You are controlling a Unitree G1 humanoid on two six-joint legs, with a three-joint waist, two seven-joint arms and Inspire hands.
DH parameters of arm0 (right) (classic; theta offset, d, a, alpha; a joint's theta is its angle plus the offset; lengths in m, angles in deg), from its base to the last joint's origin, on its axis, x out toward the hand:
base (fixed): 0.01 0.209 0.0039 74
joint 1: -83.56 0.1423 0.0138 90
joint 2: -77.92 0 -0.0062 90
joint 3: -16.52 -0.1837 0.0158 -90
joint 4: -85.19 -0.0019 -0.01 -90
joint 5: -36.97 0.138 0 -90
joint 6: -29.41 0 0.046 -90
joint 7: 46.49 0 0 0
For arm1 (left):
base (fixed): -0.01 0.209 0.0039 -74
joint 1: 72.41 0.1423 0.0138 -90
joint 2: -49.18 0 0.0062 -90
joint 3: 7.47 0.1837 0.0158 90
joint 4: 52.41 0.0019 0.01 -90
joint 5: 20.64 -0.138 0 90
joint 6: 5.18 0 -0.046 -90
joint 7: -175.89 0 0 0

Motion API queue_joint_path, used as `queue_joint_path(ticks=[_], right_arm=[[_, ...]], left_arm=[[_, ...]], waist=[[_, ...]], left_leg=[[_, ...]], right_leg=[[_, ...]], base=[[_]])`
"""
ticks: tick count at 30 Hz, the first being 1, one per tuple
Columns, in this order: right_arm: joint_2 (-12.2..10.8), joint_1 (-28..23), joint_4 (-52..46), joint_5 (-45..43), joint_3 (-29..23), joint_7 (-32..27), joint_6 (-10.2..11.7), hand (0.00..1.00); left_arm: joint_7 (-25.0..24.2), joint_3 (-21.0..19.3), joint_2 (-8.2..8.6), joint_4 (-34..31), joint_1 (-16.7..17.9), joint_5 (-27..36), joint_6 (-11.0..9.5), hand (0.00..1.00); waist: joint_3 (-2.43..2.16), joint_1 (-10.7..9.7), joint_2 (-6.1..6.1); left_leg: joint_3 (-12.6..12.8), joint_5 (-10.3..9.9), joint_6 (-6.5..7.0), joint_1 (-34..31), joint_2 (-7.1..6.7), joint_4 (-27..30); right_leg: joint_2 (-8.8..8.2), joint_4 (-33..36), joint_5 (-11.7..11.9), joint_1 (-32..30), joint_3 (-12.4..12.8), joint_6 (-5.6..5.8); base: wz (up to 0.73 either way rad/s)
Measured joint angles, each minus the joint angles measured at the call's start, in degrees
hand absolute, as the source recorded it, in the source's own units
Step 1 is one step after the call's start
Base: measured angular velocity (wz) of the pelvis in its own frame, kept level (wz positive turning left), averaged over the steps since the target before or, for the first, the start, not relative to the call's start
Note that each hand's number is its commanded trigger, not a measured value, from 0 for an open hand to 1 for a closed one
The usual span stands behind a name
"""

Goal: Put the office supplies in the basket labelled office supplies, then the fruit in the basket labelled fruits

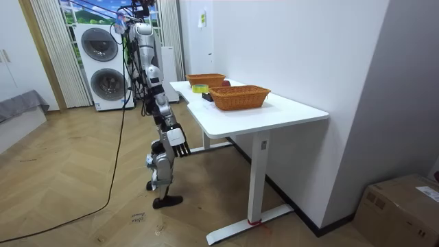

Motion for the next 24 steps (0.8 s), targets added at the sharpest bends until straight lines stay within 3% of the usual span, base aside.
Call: queue_joint_path(ticks=[10,17,24], right_arm=[[0.0,0.4,0.1,0.0,-0.1,3.4,0.0,0.0],[-0.1,0.3,0.2,1.2,0.0,2.3,0.0,0.0],[-0.3,-0.8,1.4,7.8,-1.4,0.1,0.0,0.0]], left_arm=[[0.0,0.0,-0.03,0.0,0.0,0.0,0.0,0.0],[0.0,-0.1,-0.07,0.2,-0.1,0.0,0.0,0.0],[0.1,-1.3,-0.03,0.4,-0.1,0.5,-0.1,0.0]], waist=[[-0.04,-0.1,-0.14],[-0.02,0.0,-0.24],[0.01,0.0,-0.29]], left_leg=[[0.0,0.0,0.0,0.0,0.0,0.0],[0.1,0.0,0.0,0.2,0.02,0.0],[0.4,0.0,0.0,0.5,0.07,-0.1]], right_leg=[[-0.01,0.0,0.0,0.2,0.0,-0.01],[0.03,0.0,0.0,0.5,0.3,0.0],[0.09,0.1,0.0,0.3,0.7,-0.01]], base=[[0.0],[0.0],[-0.01]])
